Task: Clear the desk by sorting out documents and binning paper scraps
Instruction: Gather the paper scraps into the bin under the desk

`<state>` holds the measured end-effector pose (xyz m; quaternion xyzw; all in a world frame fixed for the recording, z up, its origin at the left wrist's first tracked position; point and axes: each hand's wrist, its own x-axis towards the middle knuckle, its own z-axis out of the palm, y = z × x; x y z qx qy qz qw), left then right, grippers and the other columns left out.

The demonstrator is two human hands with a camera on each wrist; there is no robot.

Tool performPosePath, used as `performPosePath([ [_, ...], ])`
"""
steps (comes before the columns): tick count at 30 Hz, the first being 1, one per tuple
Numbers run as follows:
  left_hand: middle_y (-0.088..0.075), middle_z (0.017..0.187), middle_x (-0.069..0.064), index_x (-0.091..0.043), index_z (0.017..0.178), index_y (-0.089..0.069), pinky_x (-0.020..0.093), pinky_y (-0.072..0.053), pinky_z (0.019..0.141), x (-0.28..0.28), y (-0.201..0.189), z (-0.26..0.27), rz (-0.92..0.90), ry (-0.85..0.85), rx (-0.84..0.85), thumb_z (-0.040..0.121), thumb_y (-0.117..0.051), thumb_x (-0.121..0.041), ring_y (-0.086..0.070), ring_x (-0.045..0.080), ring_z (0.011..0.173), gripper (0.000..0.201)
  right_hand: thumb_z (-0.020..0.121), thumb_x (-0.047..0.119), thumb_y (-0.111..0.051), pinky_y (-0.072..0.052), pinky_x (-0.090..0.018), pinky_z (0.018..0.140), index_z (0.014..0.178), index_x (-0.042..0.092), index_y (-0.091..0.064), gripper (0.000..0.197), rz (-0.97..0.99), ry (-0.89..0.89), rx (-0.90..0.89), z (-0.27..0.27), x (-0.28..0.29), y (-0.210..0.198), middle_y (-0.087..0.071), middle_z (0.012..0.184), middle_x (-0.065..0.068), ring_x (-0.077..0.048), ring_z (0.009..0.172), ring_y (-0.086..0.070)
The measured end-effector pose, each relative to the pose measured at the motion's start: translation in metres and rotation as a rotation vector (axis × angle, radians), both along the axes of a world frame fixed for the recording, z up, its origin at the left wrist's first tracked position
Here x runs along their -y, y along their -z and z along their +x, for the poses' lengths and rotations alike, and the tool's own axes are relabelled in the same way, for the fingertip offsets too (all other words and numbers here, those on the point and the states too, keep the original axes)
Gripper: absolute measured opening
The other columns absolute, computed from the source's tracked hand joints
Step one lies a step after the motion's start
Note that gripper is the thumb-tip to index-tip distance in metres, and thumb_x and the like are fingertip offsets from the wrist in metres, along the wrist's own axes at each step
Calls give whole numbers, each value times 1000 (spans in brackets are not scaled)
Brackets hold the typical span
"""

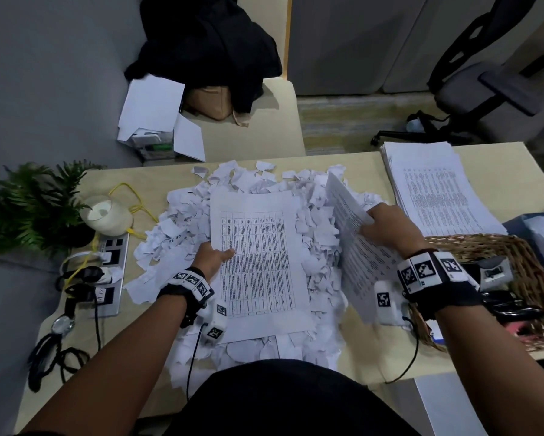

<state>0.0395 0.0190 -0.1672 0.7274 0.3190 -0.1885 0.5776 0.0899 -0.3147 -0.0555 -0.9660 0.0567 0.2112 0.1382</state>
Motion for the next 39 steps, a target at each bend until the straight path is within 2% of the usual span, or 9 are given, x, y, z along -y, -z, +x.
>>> performPosePath([
  [11,-40,147,22,8,141,-34,39,-30,109,15,-41,-9,-70,-40,21,92,-62,-6,-40,34,134,58,81,17,-61,-38,-33,64,99,9,-60,20,-138,-145,251,-20,-39,-122,-50,83,-10,-30,74,-48],
  [16,-46,141,9,3,137,-39,42,-31,109,5,-17,-6,-96,-61,-11,83,-73,-13,-42,25,131,65,80,15,-68,-36,-28,64,101,20,-66,22,219,-152,342,-23,-48,-159,-59,78,3,-19,81,-53],
  [19,-35,151,17,2,144,-29,45,-28,112,3,-7,-5,-107,-92,-31,83,-73,-14,-36,33,137,76,79,16,-74,-56,-34,71,114,17,-65,36,556,-9,280,-11,-53,-112,-71,94,0,-17,79,-68],
  [23,-54,131,9,0,131,-47,33,-38,102,3,-19,-10,-135,-104,6,83,-69,-2,-52,22,120,53,83,15,-73,-59,-36,74,117,13,-58,37,725,233,121,-10,-60,0,-71,108,-11,-21,84,-69],
  [25,-45,136,-1,-7,138,-41,33,-31,106,1,-19,-11,-186,-138,5,90,-66,-27,-44,17,124,58,87,11,-69,-53,-27,68,121,7,-54,38,661,283,46,-23,-69,43,-67,113,-15,-24,87,-67],
  [28,-33,155,0,-24,148,-35,52,-25,114,-17,45,-6,-335,-229,-61,59,-60,-88,-33,23,140,112,89,14,-66,-44,-27,71,123,3,-50,40,499,283,-53,-42,-82,92,-64,115,-18,-31,98,-63],
  [30,-42,147,-3,-19,139,-46,49,-25,115,-11,32,-8,-342,-190,-54,66,-68,-77,-39,19,135,96,88,15,-66,-44,-28,75,124,3,-50,41,432,259,-69,-45,-90,110,-63,116,-19,-33,104,-61],
  [34,-63,117,3,-11,120,-57,29,-40,97,9,-19,-14,-157,-40,82,80,-77,-18,-55,25,121,45,85,18,-70,-42,-27,81,125,1,-49,48,400,166,-95,-43,-103,125,-61,119,-17,-32,110,-57],
  [39,-49,108,-7,-16,120,-47,25,-32,93,12,-58,-10,-89,12,256,85,-72,-19,-48,12,112,43,68,38,-87,-43,-28,85,123,8,-51,72,574,296,74,-24,-95,102,-57,114,-2,-17,101,-53],
])
